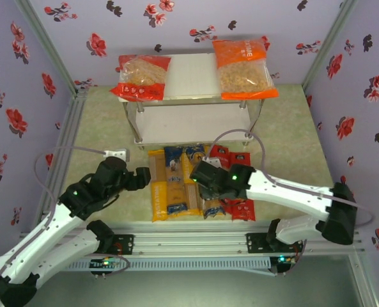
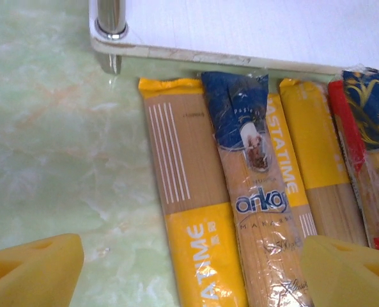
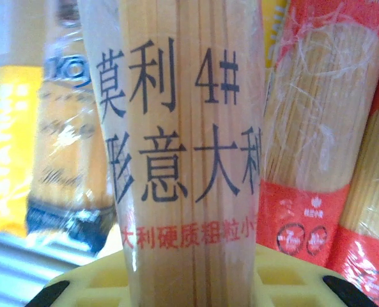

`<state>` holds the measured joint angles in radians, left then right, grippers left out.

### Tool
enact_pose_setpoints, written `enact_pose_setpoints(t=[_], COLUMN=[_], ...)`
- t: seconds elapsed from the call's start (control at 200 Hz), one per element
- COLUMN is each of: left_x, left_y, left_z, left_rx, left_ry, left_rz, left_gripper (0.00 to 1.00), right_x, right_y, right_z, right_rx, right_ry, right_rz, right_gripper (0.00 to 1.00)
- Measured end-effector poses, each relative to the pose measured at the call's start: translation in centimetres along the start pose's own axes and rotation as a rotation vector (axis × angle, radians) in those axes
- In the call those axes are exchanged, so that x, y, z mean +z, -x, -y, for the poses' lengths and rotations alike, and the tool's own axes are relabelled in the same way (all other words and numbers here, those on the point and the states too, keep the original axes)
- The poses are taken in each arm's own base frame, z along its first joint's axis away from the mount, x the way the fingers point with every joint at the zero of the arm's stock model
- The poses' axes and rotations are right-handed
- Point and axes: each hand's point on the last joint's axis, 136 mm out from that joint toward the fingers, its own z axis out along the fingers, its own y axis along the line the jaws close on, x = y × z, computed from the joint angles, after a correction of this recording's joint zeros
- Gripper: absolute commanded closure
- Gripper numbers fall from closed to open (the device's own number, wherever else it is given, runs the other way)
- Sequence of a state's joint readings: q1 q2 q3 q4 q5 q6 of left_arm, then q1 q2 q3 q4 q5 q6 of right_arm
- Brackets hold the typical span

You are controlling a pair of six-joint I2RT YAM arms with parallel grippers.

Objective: Place and organize the pasta boxes and bags onto the shelf

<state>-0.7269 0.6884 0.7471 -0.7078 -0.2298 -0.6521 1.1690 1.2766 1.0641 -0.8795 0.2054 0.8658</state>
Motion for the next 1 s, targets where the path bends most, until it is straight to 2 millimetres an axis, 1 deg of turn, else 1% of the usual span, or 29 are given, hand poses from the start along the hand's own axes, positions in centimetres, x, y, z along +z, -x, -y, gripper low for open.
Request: enact_pose_setpoints(t=[0.12,0.23,0.355,0.465,0.625,0.7,0.79,0.85,0.9,1.0], left_x=[-0.6,-1.2,-1.8,-2.2,-2.8,-3.1,-3.6,-3.9,-4.2,-4.6], left_y=[1.2,2.3,3.2,3.4,3.6,3.8,4.2,4.6,4.9,5.2], left_z=[0.5,1.0,1.2,1.2,0.9,0.9,1.1,1.3,1.4,1.6], left_rx=[0.009,0.018,0.02,0.023,0.031,0.034,0.036,0.035,0.034,0.036], left_ry=[-0.008,-0.015,-0.017,-0.013,-0.004,-0.003,-0.008,-0.014,-0.019,-0.024], left_rz=[0.025,0.045,0.064,0.069,0.072,0.072,0.079,0.089,0.096,0.103], left_gripper=[0.11,0.11,0.11,0.11,0.1,0.1,0.1,0.1,0.1,0.1], right_x=[-3.8,-7.7,-11.9,-15.5,-20.8,-23.3,-26.0,-27.2,-28.1,-28.8], right_y=[-0.3,0.0,1.6,4.0,8.6,11.3,15.0,17.5,20.0,24.4], right_z=[-1.0,-1.6,-1.7,-2.0,-3.0,-3.9,-4.9,-5.2,-5.2,-4.5], right_rx=[-0.075,-0.118,-0.132,-0.155,-0.204,-0.219,-0.228,-0.222,-0.208,-0.172], right_ry=[0.086,0.17,0.241,0.276,0.282,0.269,0.231,0.198,0.163,0.089], right_rz=[0.037,0.085,0.177,0.293,0.498,0.605,0.726,0.785,0.832,0.887], right_gripper=[1.0,1.0,1.0,1.0,1.0,1.0,1.0,1.0,1.0,1.0])
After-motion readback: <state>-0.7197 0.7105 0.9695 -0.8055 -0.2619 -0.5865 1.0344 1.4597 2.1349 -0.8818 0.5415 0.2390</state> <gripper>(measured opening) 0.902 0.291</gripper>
